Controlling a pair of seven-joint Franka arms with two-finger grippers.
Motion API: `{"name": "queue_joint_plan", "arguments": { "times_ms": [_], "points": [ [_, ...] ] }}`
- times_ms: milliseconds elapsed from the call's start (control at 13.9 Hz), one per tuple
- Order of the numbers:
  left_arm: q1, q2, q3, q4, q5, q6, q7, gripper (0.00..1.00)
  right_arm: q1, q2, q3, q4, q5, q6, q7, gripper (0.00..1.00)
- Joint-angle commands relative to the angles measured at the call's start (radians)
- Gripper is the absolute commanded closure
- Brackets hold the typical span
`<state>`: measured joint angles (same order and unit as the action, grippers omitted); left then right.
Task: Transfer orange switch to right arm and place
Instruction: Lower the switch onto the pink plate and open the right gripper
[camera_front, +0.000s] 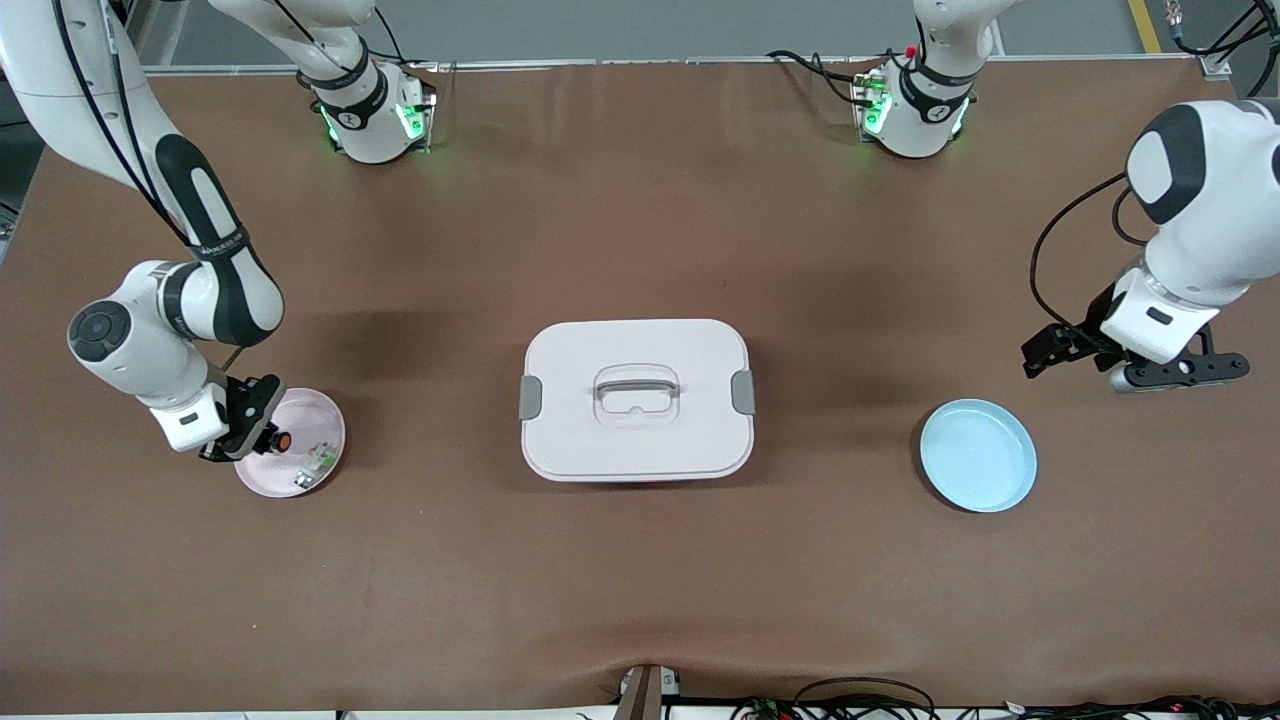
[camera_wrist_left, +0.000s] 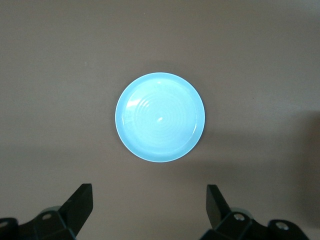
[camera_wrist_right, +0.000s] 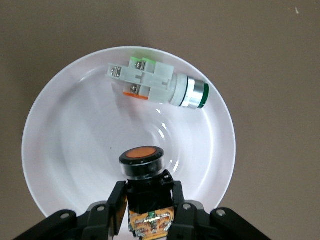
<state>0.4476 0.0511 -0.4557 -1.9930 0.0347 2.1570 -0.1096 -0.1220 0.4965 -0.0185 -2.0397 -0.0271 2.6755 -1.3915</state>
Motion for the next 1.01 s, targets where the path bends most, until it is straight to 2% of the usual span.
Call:
{"name": "queue_joint_plan", "arguments": {
  "times_ms": [0,288,359,503,719,791,863,935],
  "points": [
    [0.011,-0.01,-0.006,0.083,0.005,-0.126,0.021,0.0,-0.004,-0.003,0.011,-0.005,-0.05,0.021,0.023,1.0],
    [-0.006,-0.011,0.0,0.172,0.004,-0.259,0.021,0.0,-0.001,0.019,0.011,-0.007,-0.051,0.04,0.023,1.0],
    [-0.041,-0.011,0.027,0.177,0.004,-0.267,0.021,0.0,0.001,0.027,0.011,-0.007,-0.051,0.046,0.023,1.0],
    [-0.201,-0.02,0.196,0.177,0.005,-0.275,0.021,0.0,0.001,0.031,0.011,-0.007,-0.051,0.047,0.025,1.0],
    [-0.389,-0.023,0.383,0.19,0.001,-0.278,0.013,0.0,0.008,0.034,0.011,-0.007,-0.051,0.046,0.026,1.0],
    [-0.424,-0.023,0.419,0.195,-0.001,-0.279,0.011,0.0,0.008,0.039,0.011,-0.005,-0.051,0.046,0.025,1.0],
    [-0.432,-0.023,0.426,0.195,-0.001,-0.281,0.01,0.0,0.008,0.04,0.011,-0.002,-0.05,0.046,0.032,0.68],
    [-0.434,-0.023,0.427,0.197,-0.001,-0.29,0.007,0.0,0.005,0.04,0.011,-0.001,-0.05,0.041,0.041,0.01]
  ]
}}
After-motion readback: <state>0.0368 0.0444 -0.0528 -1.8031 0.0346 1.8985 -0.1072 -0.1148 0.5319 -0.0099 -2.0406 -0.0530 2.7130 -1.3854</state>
